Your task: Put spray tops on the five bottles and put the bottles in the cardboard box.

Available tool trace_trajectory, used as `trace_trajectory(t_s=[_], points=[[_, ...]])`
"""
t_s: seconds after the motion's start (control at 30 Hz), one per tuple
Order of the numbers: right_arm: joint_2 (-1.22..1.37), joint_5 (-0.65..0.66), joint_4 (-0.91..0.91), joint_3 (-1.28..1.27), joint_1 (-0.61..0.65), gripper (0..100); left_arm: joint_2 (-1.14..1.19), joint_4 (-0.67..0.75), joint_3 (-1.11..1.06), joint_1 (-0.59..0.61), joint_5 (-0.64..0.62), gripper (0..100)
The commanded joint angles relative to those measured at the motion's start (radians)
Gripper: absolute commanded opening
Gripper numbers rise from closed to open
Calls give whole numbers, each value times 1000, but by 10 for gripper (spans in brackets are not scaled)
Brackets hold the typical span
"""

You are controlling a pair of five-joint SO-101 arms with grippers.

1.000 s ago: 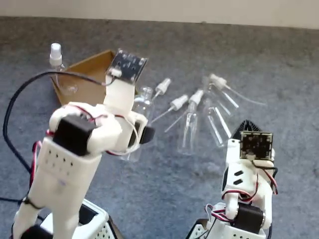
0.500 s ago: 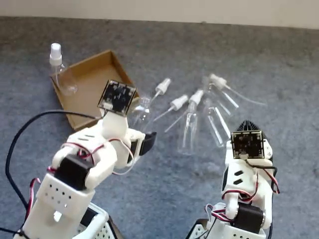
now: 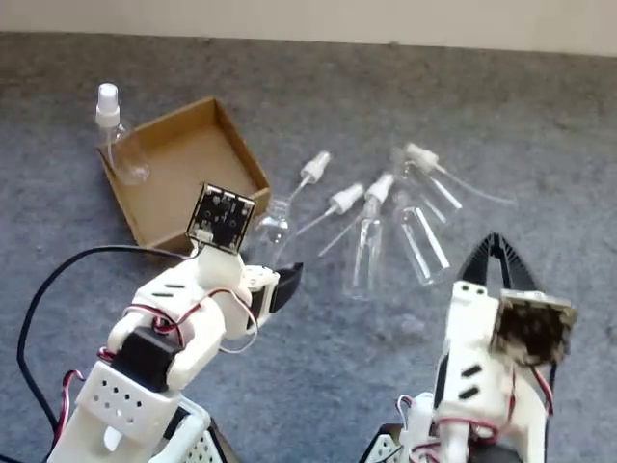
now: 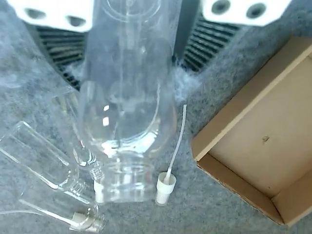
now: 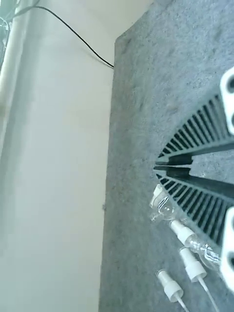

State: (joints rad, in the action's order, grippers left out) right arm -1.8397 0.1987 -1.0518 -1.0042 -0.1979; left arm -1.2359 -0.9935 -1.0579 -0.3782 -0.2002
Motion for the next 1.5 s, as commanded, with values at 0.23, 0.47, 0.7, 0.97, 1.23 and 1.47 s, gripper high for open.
trace_trajectory(t_s=[0.23, 0.47, 0.7, 0.97, 1.23, 1.47], points=[[446, -23, -111, 321, 22, 14, -119, 144, -134, 15, -5, 141], [733, -23, -111, 378, 199, 14, -243, 144, -185, 82, -6, 141], [1125, -18, -120, 588, 280, 14, -334, 144, -240, 90, -9, 137], [1580, -92, -120, 840, 326, 15, -406, 146, -289, 91, -11, 137], [1974, -338, -120, 1155, 361, 151, -535, 146, -366, 91, -11, 137], [2293, -532, -120, 1461, 404, 156, -595, 147, -400, 91, -11, 137]])
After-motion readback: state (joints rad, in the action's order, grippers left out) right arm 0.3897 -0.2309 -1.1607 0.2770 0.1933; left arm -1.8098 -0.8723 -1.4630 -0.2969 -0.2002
